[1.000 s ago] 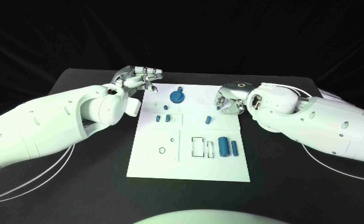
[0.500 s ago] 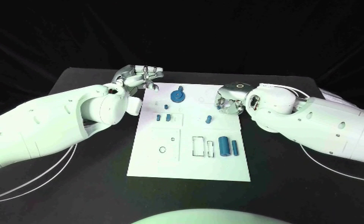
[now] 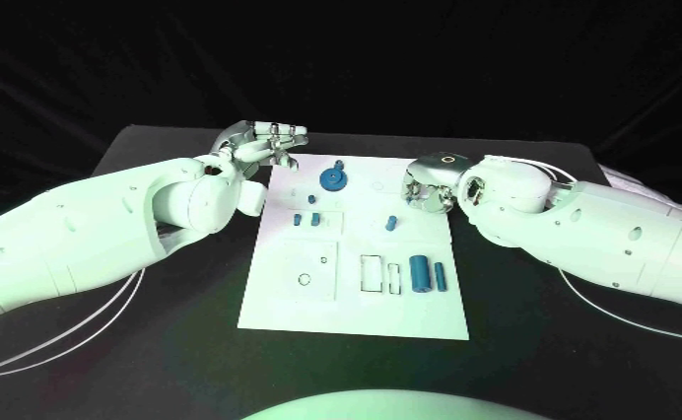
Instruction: Assemble the parts on the task board
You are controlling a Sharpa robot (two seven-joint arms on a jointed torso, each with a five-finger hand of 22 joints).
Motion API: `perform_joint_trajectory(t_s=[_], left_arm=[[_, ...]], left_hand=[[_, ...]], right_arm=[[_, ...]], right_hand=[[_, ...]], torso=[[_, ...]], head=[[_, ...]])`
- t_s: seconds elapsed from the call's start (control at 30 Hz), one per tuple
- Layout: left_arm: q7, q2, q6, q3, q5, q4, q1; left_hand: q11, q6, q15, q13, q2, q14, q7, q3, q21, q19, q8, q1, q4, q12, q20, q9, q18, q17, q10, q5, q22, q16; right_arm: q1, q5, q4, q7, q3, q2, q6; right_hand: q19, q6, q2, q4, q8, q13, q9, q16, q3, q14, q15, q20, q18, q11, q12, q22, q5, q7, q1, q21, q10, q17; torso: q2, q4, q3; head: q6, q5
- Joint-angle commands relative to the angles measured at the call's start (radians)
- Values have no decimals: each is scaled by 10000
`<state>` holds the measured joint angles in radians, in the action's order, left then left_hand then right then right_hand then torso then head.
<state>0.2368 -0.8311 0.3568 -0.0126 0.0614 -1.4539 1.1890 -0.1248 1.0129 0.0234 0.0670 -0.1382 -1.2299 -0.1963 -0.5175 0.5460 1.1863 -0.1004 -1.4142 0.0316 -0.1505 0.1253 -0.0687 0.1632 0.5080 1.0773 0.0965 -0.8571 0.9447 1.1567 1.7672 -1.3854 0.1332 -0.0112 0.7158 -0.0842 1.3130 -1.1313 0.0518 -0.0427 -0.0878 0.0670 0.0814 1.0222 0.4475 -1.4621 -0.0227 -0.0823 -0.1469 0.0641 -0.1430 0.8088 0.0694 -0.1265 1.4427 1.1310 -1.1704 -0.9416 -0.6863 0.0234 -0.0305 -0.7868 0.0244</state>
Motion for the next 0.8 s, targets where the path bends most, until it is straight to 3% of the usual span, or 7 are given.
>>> perform_joint_trajectory(t_s=[0.03,0.37,0.8], left_arm=[[-6,16,-175,5,143,-39,-4],[9,11,-211,5,150,-27,-9],[9,0,-197,3,152,24,-15]], left_hand=[[24,61,14,-1,76,61,-3,-43,-59,-38,-54,-18,-34,-50,-49,2,201,-21,-36,72,9,-57],[20,58,17,-2,77,63,-7,-47,-60,-39,-55,-3,-31,-57,-49,3,198,-28,-40,79,9,-60],[13,31,20,-6,56,73,-17,-60,-67,-46,-48,12,-53,-70,-51,9,195,-50,-65,96,10,-73]], right_arm=[[-91,34,-26,-10,-48,-66,-526],[-133,-62,-236,92,-43,40,-1707],[-108,-254,-959,121,54,594,-2277]], right_hand=[[122,-79,-8,9,-9,-19,12,144,95,-231,6,20,166,-8,46,146,43,-6,-122,122,-102,-144],[275,-209,-26,53,-43,-10,56,437,285,-299,-5,14,225,-22,89,545,-15,10,-287,407,-301,-436],[323,-257,21,149,-45,-11,87,598,457,-315,-16,49,237,-26,154,699,53,-1,-350,532,-402,-593]], torso=[[8,-3,-5],[5,-4,-3],[6,-10,-11]], head=[[-8,12],[-1,17],[18,30]])
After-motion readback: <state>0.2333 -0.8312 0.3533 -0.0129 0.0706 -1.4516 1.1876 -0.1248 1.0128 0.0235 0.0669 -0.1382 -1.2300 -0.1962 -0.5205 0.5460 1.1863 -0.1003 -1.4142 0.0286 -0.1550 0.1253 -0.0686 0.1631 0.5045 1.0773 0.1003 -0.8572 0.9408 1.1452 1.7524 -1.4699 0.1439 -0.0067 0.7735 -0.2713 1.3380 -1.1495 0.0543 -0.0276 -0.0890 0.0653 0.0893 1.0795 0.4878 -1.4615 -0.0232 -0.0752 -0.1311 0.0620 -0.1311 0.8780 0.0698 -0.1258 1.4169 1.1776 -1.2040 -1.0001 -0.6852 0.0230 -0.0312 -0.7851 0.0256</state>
